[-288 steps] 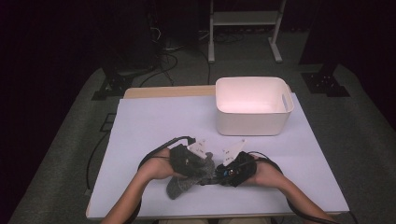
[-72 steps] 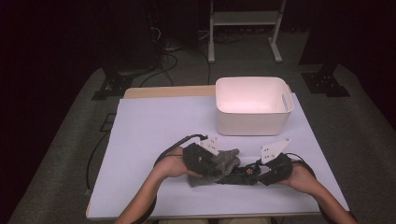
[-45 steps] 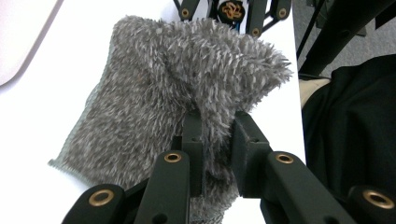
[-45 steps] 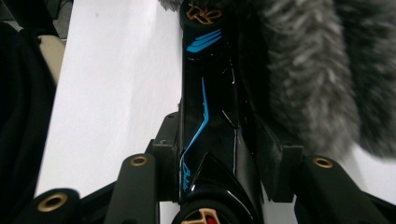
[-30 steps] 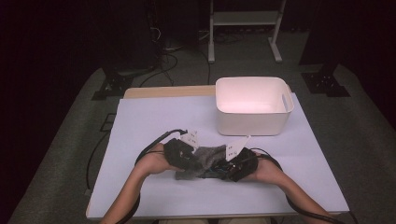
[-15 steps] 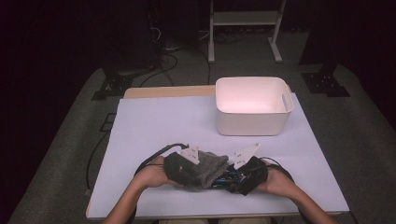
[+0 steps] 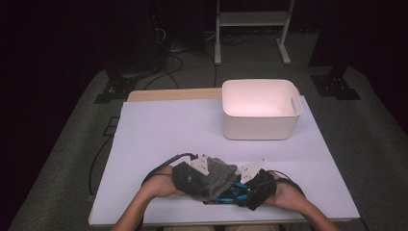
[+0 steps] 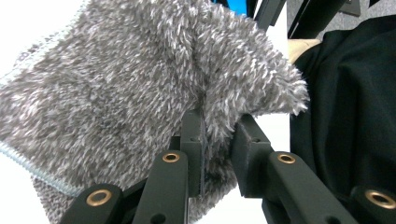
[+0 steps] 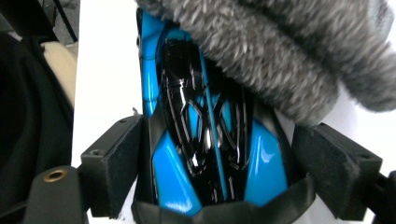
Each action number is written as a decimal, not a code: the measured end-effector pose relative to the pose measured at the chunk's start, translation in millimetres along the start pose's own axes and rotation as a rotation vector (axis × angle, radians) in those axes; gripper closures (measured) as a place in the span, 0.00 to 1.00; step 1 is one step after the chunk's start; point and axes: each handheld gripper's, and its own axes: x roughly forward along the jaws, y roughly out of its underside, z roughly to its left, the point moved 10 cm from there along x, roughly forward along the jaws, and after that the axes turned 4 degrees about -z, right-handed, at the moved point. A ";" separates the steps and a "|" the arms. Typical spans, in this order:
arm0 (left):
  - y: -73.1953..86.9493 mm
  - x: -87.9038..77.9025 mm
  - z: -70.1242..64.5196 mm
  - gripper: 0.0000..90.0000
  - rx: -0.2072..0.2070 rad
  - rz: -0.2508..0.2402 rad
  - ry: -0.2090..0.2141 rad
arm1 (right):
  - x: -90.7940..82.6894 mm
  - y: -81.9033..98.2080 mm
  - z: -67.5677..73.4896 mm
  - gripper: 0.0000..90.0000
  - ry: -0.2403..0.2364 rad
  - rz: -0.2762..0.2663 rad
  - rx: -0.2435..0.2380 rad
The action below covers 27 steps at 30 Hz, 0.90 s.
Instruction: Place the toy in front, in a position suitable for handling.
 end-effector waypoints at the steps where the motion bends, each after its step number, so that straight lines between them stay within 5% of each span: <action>1: 0.3 1.2 0.1 0.85 0.001 0.002 0.001 | 0.0 1.8 0.3 0.19 -0.004 0.000 0.006; 7: -1.4 9.8 0.1 0.85 0.008 0.016 0.009 | 0.8 8.0 1.3 0.23 -0.020 -0.023 0.015; 16: -26.8 21.9 -3.8 0.85 0.067 0.038 0.026 | 6.3 1.8 0.4 0.24 -0.050 -0.037 0.004; 21: -11.6 15.2 -0.2 0.85 0.073 0.086 -0.008 | 5.9 2.2 -0.1 0.24 -0.056 -0.044 0.002; 27: 26.4 -3.4 7.1 0.85 0.009 0.135 -0.064 | 5.8 2.4 0.0 0.24 -0.057 -0.048 0.003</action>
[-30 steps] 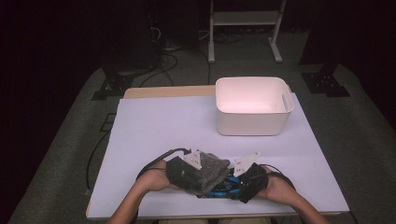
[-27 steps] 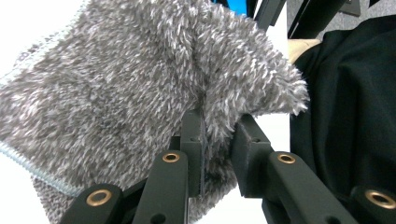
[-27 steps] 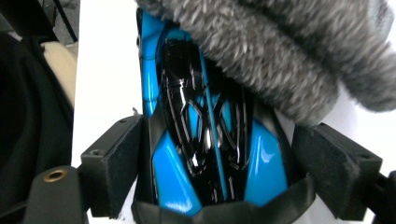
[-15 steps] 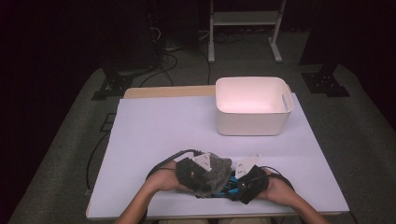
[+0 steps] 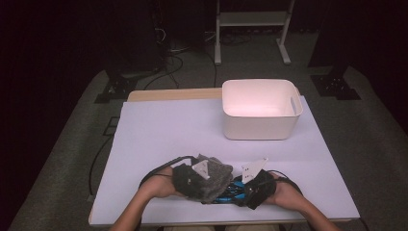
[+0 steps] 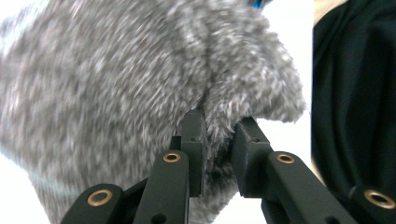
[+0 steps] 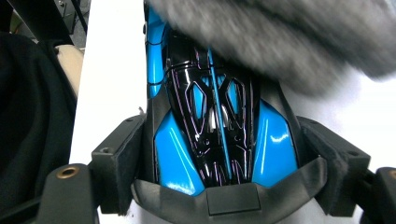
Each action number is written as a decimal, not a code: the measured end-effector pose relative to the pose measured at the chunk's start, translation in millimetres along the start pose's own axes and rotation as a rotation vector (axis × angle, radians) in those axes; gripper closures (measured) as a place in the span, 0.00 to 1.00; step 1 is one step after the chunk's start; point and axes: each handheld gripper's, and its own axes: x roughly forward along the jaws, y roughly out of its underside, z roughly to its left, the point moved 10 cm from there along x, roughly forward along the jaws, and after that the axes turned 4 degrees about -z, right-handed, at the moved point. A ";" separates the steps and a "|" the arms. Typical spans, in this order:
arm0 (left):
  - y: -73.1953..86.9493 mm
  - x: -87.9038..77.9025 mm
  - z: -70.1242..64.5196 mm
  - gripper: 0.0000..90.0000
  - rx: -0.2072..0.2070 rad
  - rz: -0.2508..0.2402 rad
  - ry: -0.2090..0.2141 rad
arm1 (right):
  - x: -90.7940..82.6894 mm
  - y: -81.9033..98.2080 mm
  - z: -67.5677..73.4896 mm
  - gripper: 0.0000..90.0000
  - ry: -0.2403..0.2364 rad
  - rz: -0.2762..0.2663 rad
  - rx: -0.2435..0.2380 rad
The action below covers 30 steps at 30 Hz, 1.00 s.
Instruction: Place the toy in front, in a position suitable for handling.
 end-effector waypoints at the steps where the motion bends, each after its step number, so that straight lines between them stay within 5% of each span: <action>1: 4.5 -1.2 1.1 0.85 -0.009 0.000 -0.002 | 0.0 0.0 -0.1 0.24 0.000 0.000 0.001; 7: -1.3 0.6 -2.1 0.85 -0.016 -0.050 0.035 | 0.6 -0.3 0.0 0.24 0.004 -0.001 -0.001; 22: -86.0 23.7 -15.3 0.85 0.119 -0.106 0.096 | 2.1 -1.3 1.0 0.24 0.011 -0.031 0.014; 30: -89.5 28.4 -16.1 0.84 0.138 -0.078 0.087 | 0.4 0.2 0.8 0.24 0.006 -0.039 0.022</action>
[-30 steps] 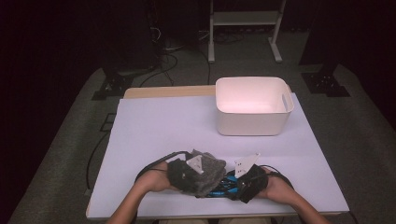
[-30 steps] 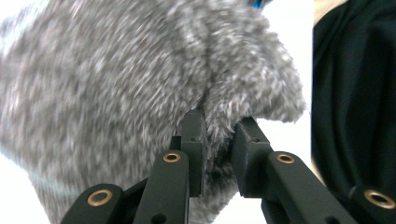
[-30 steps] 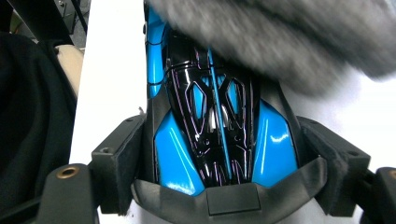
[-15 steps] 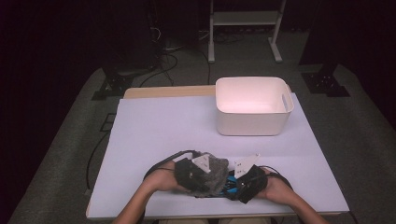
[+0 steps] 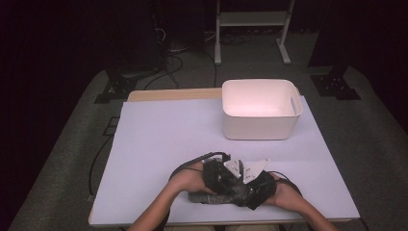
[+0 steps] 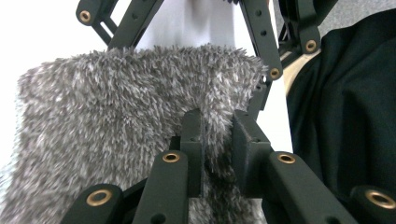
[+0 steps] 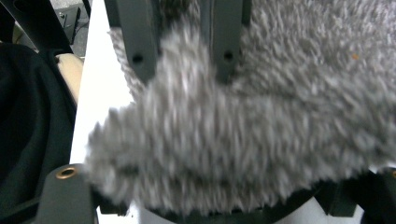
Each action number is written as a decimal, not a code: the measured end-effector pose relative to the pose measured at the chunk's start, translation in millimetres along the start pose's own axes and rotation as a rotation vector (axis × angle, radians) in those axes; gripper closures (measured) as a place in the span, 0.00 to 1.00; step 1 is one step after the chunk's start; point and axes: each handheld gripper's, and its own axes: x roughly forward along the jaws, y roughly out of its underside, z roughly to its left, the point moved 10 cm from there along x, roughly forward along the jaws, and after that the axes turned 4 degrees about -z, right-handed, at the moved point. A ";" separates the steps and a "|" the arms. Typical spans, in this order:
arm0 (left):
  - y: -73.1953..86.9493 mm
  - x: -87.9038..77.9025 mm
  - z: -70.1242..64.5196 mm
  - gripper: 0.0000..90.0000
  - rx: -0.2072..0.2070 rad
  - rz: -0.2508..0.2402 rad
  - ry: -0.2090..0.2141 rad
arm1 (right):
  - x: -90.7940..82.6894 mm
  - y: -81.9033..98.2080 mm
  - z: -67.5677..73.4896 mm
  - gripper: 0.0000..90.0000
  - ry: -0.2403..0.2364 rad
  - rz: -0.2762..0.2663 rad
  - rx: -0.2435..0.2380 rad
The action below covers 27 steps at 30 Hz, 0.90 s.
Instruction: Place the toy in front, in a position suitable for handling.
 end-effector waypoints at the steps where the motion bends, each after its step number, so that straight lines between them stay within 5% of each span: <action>1: -0.3 -7.4 -0.4 0.80 -0.006 -0.015 -0.008 | -0.2 -0.1 -0.1 0.24 -0.003 -0.001 0.005; 7: -11.8 -21.3 -1.9 0.67 -0.016 -0.072 -0.030 | -2.1 0.5 -0.9 0.23 -0.008 -0.001 0.022; 12: -8.1 -5.2 7.4 0.60 -0.040 -0.011 -0.065 | -5.8 3.7 -1.1 0.21 -0.004 -0.005 0.037; 14: -4.4 4.6 8.6 0.60 -0.030 0.021 -0.061 | -7.1 4.8 -1.2 0.22 -0.001 -0.007 0.034; 21: -13.3 20.6 11.4 0.69 -0.039 0.019 -0.064 | -4.9 3.8 -1.5 0.23 0.001 -0.009 0.011; 27: -7.2 14.8 10.6 0.78 -0.023 0.026 -0.076 | -4.2 3.9 -1.1 0.23 0.012 -0.006 0.004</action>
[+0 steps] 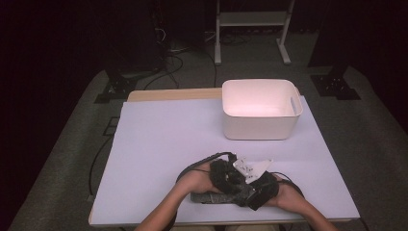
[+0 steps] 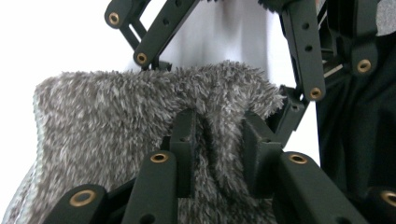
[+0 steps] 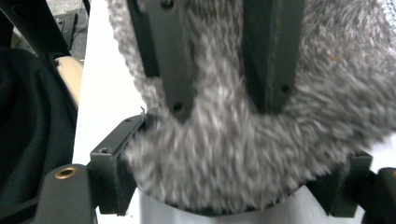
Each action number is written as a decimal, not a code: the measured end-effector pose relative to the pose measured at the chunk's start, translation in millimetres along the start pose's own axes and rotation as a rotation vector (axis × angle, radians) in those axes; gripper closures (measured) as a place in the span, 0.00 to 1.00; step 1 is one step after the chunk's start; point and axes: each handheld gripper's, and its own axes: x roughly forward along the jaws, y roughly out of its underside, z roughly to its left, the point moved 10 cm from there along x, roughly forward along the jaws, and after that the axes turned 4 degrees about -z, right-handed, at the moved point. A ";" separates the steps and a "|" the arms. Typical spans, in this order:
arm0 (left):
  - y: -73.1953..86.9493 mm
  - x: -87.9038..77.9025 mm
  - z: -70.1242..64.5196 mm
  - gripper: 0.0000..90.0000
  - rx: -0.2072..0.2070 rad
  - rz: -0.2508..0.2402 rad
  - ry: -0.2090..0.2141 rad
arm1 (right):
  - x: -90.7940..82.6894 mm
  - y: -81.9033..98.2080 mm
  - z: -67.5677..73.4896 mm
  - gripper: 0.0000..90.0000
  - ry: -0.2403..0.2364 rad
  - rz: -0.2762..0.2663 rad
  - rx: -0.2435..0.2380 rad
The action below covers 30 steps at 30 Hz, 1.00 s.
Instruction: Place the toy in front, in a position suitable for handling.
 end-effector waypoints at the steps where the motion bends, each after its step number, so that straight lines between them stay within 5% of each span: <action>1: 3.2 -3.0 -0.7 0.78 -0.004 0.001 0.000 | 0.3 0.1 -0.7 0.23 0.003 0.006 -0.009; 15: 85.6 -45.6 0.1 0.80 -0.124 0.019 -0.054 | 1.7 -1.2 1.1 0.23 0.002 0.007 -0.003; 22: 79.8 -38.9 -2.9 0.80 -0.138 -0.047 -0.020 | 0.5 -3.5 -0.2 0.21 0.013 0.011 0.010; 30: 65.4 -29.5 -3.5 0.80 -0.101 -0.030 0.000 | -4.4 -11.7 0.2 0.20 0.047 0.004 -0.048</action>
